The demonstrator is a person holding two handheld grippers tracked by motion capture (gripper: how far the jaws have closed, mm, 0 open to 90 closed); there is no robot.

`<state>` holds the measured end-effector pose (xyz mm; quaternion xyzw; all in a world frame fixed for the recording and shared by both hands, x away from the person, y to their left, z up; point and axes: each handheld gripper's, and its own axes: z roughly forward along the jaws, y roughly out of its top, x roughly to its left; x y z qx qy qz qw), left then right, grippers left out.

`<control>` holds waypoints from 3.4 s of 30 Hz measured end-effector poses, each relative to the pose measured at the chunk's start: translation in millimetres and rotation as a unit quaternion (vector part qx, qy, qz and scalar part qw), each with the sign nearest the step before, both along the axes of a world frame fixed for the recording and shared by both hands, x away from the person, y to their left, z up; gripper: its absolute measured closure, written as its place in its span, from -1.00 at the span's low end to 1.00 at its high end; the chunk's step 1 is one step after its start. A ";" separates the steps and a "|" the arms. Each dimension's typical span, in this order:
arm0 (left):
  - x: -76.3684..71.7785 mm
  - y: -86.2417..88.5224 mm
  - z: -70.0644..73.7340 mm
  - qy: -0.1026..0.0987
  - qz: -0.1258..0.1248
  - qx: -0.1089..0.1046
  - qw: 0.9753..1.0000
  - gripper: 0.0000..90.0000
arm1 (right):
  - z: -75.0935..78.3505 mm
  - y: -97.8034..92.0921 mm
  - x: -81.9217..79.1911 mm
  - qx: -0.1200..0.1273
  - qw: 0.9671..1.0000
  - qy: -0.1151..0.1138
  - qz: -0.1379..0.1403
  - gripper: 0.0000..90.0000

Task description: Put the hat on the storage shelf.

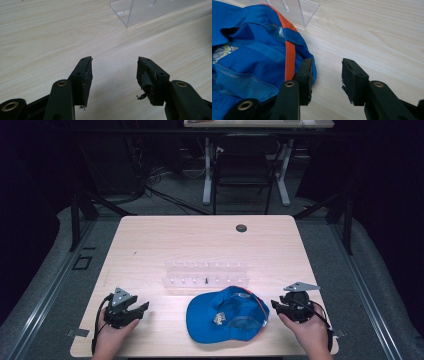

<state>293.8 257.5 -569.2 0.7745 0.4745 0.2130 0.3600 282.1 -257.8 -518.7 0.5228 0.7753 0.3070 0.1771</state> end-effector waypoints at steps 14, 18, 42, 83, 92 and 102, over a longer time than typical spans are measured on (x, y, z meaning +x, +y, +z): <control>0.2 -1.1 -0.7 0.001 -0.003 0.004 1.000 0.03 | 10.0 11.4 12.4 -0.002 0.999 0.038 0.035 0.32; -0.1 -1.2 -0.5 0.001 -0.003 0.004 1.000 0.03 | 10.7 14.8 14.1 -0.004 0.998 0.046 0.041 0.34; 0.4 -1.4 -0.8 0.000 -0.004 0.007 1.000 0.03 | -13.3 28.1 26.1 -0.037 0.992 0.097 0.070 0.40; 0.5 -2.0 -1.4 0.001 -0.005 0.008 1.000 0.04 | -30.9 46.5 36.0 -0.077 0.980 0.154 0.097 0.99; 0.3 -1.8 -1.2 0.000 -0.004 0.008 1.000 0.04 | -24.3 43.1 36.1 -0.072 0.979 0.163 0.100 1.00; 0.0 -2.1 -0.9 -0.001 -0.003 0.009 1.000 0.04 | -2.7 29.8 35.6 -0.029 0.980 0.173 0.092 1.00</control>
